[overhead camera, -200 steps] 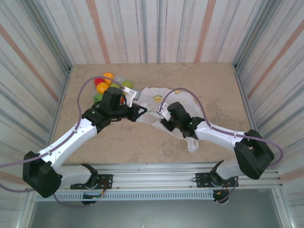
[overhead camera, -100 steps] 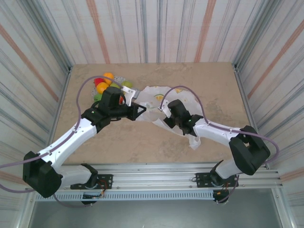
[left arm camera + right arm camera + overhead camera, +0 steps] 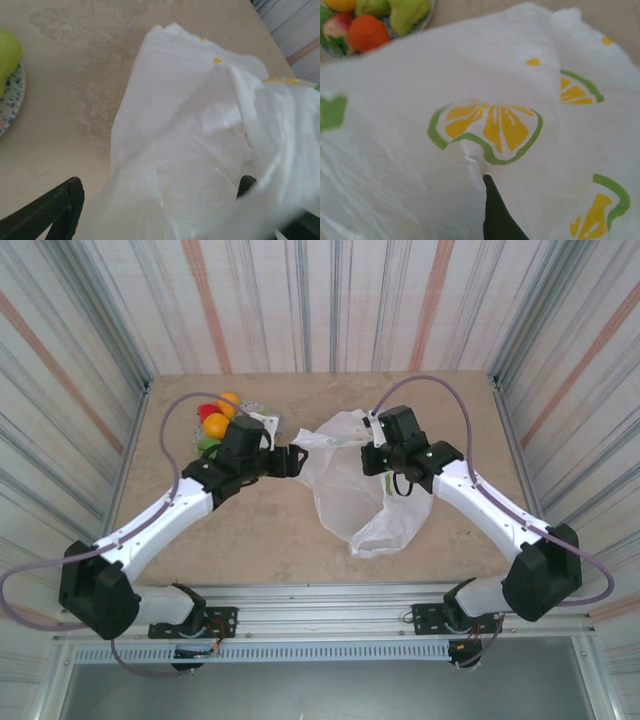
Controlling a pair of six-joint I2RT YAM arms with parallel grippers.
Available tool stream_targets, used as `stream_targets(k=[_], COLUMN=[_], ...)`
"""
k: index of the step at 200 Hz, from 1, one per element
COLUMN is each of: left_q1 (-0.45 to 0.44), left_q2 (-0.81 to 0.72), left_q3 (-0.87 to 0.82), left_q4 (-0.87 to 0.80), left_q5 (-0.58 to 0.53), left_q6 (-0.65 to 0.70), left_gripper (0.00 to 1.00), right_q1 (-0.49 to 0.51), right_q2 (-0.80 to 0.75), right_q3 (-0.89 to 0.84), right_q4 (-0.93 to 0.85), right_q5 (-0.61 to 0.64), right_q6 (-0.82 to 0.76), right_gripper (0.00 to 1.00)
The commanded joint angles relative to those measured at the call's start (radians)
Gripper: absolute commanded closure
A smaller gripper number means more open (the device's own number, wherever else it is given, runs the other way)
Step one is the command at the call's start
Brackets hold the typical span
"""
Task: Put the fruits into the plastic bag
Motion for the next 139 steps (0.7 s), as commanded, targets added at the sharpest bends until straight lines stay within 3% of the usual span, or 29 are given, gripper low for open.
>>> stream_targets(k=[1, 13, 47, 65, 93, 139], left_q1=[-0.018, -0.040, -0.136, -0.160, -0.218, -0.343], left_q2=[-0.147, -0.222, -0.395, -0.416, -0.357, -0.168], left_q3=[-0.074, -0.145, -0.343, -0.392, -0.361, -0.210], left_q4=[-0.050, -0.065, -0.018, 0.045, 0.078, 0.064], left_q5=[-0.103, -0.129, -0.194, -0.166, -0.162, -0.328], left_q6=[-0.032, -0.066, -0.186, -0.200, -0.099, 0.126], left_gripper=[0.08, 0.02, 0.01, 0.01, 0.01, 0.01], right_q1=[-0.037, -0.060, -0.088, -0.104, -0.132, -0.141], right_q2=[0.030, 0.037, 0.058, 0.069, 0.085, 0.096], right_q3=[0.037, 0.043, 0.056, 0.068, 0.090, 0.137], right_q4=[-0.105, -0.098, -0.080, -0.078, -0.086, -0.117], right_q5=[-0.099, -0.144, -0.198, -0.209, -0.239, -0.260], right_q6=[0.105, 0.132, 0.189, 0.214, 0.251, 0.260], right_gripper=[1.00, 1.00, 1.00, 1.00, 1.00, 1.00])
